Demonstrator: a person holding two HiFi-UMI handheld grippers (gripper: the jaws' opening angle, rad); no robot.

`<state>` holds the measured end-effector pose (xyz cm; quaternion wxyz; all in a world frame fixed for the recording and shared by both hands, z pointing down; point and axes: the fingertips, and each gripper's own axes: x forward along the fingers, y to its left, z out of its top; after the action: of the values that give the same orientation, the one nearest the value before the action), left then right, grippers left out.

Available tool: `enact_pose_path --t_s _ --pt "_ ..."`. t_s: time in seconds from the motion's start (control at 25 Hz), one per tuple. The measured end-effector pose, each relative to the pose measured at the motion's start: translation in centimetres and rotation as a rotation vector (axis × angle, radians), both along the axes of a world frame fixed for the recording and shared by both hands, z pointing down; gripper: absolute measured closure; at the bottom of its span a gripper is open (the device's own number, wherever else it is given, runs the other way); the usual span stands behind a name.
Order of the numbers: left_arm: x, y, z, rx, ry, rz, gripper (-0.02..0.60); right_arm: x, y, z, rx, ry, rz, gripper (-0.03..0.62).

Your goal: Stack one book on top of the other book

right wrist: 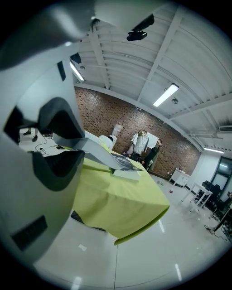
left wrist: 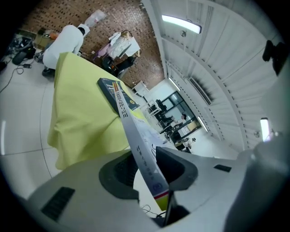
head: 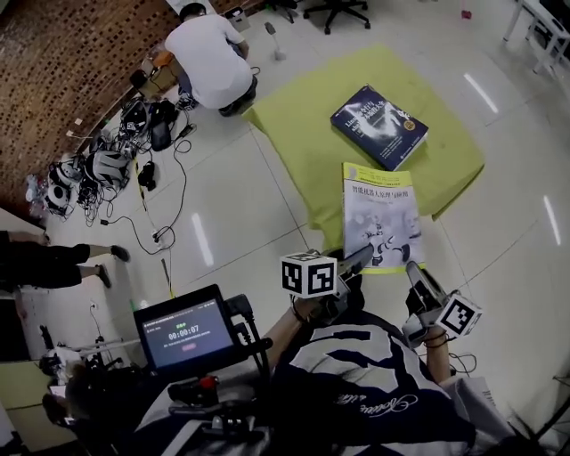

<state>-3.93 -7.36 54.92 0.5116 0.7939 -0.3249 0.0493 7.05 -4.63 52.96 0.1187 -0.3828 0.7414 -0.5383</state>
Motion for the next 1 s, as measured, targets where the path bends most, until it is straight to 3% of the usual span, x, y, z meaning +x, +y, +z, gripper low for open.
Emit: enact_pose_path --t_s 0.12,0.24,0.48,0.72,1.0 --pt "0.2 -1.0 -0.4 0.033 -0.001 0.029 0.46 -0.1 -0.8 -0.6 0.038 -0.005 0.021 0.517" --pt "0.3 -6.0 -1.6 0.04 0.017 0.037 0.46 -0.2 -5.8 -2.4 0.084 0.006 0.03 0.517" --pt "2.2 -13.4 -1.6 0.028 0.036 0.031 0.46 2.2 -13.1 -2.2 0.071 0.072 0.051 0.517" --pt "4.6 -20.0 -1.2 0.035 0.048 -0.047 0.46 4.5 -20.2 -1.7 0.07 0.105 -0.012 0.516" --pt "5.0 -28.4 0.3 0.01 0.021 -0.186 0.46 5.7 -30.1 0.6 0.042 0.172 -0.154 0.514"
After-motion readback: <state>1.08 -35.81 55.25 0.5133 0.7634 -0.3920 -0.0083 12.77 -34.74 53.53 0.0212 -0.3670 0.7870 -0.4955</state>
